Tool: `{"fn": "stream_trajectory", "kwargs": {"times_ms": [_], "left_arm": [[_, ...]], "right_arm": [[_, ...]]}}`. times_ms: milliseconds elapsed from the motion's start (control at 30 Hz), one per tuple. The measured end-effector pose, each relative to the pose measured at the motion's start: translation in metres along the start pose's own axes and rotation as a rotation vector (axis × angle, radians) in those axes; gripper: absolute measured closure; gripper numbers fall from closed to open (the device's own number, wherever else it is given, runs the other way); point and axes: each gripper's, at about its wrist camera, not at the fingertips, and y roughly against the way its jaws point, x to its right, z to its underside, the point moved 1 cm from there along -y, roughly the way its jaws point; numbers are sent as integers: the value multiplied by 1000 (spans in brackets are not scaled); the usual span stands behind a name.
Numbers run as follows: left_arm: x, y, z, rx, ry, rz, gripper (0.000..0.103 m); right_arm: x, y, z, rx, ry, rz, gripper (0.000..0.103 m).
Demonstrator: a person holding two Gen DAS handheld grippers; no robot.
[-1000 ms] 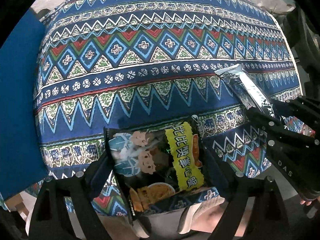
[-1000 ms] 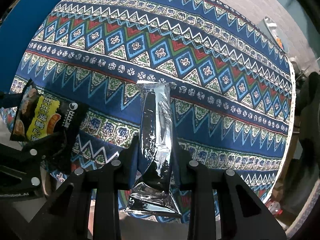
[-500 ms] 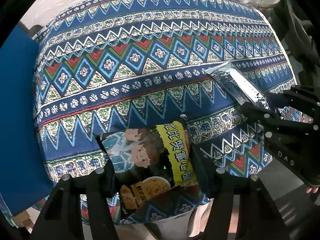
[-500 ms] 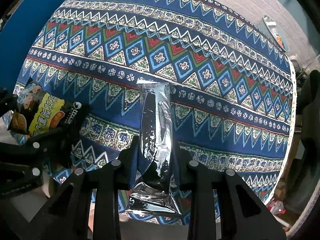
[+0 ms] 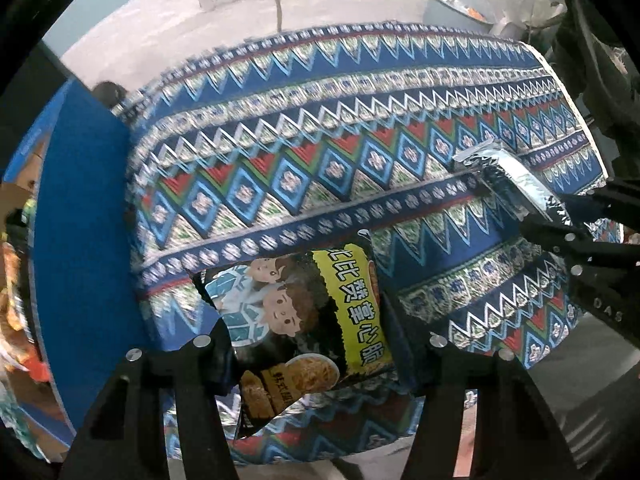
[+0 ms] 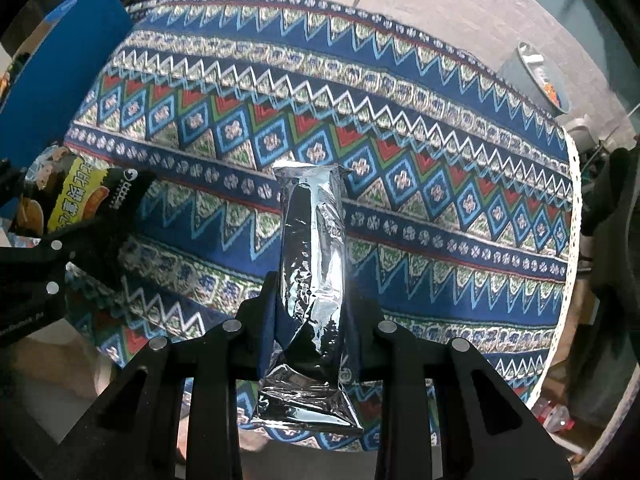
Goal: Organize snacks
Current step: 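Carry both snacks over the box and open both tools to drop them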
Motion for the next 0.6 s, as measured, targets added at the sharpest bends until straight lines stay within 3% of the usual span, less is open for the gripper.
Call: {"fn": "stream_trajectory", "kwargs": {"times_ms": [333,600], "left_arm": [[-15,39,-4,135,-43,-90,42],[-37,68,-10,209,-19,-115,42]], "right_arm": [[-15,36,-25,104,21,-19,75],[-38,65,-44,164,53,-67,75]]}}
